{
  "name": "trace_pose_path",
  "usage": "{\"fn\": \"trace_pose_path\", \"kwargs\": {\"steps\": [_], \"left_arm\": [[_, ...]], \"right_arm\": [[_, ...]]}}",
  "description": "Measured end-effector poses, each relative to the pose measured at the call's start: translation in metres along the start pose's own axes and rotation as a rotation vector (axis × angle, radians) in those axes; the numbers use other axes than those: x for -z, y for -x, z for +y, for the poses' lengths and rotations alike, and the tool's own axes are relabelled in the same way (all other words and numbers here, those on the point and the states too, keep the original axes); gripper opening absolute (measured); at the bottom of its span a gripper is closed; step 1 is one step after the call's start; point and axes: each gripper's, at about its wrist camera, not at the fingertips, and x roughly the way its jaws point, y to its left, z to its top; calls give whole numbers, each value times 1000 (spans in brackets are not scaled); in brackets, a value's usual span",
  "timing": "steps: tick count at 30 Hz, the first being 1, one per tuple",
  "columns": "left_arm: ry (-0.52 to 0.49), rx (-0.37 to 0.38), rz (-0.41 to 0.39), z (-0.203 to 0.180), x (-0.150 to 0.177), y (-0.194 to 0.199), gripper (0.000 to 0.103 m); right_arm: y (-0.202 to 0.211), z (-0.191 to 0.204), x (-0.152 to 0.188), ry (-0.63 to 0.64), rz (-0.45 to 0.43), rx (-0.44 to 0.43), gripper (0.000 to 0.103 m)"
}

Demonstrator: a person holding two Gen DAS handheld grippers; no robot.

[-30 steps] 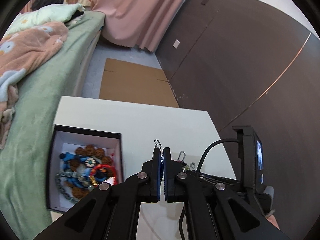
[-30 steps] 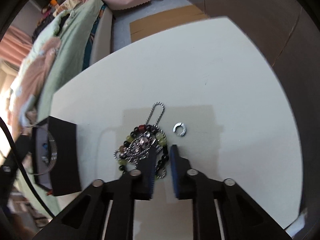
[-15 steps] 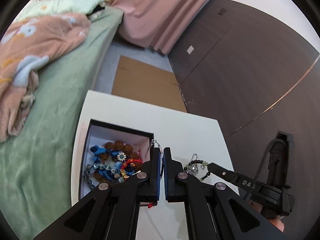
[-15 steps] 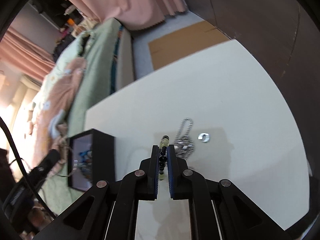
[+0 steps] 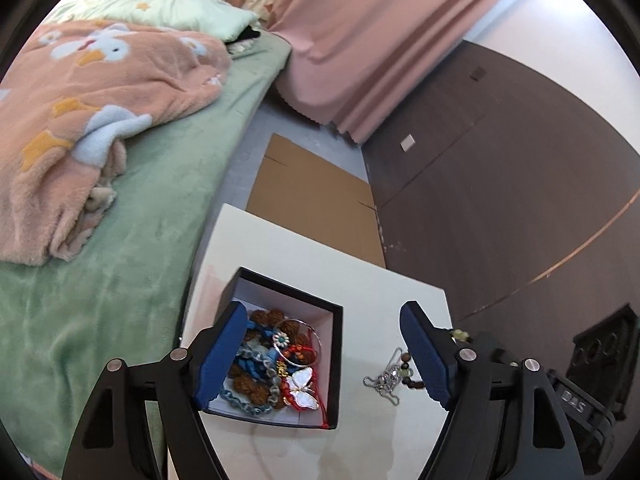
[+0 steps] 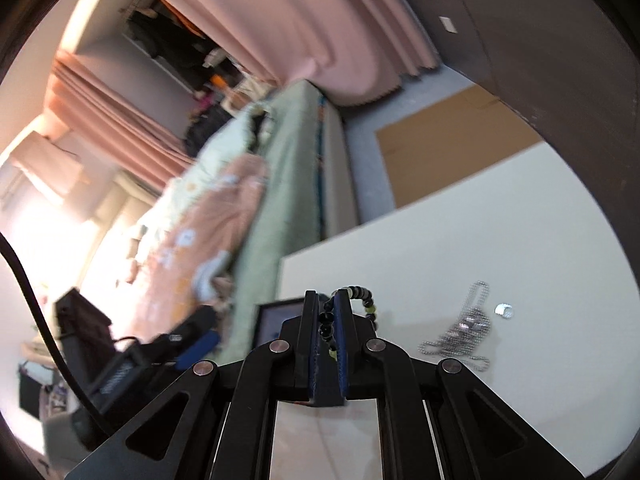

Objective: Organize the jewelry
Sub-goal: 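Drop the charm bracelet into the black box with the left tool while the right tool drops the beaded bracelet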

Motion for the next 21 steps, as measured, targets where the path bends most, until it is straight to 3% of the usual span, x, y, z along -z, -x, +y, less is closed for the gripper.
{"fn": "trace_pose_path", "kwargs": {"steps": [13,16,17,18,20,21], "left_arm": [[94,-9,-59,22,-15,10,79],[103,-12,-65,25,-16,11,79],[104,-15,-67,25,-16,11,79],[105,-19,-69,26,-17,10,79],[106,-23,-71,26,-17,11,79],[105,-24,-70,26,-17,10,79]], "right_arm": [[-22,48,10,87,17,-119,9],[-36,61,14,112,39,-188,10],[-40,64,16,120,56,-193,15],[-47,67,16,125,88,-183,36],[-52,63,17,106,102,-168,60],[-49,58,17,92,77,-169,63]]}}
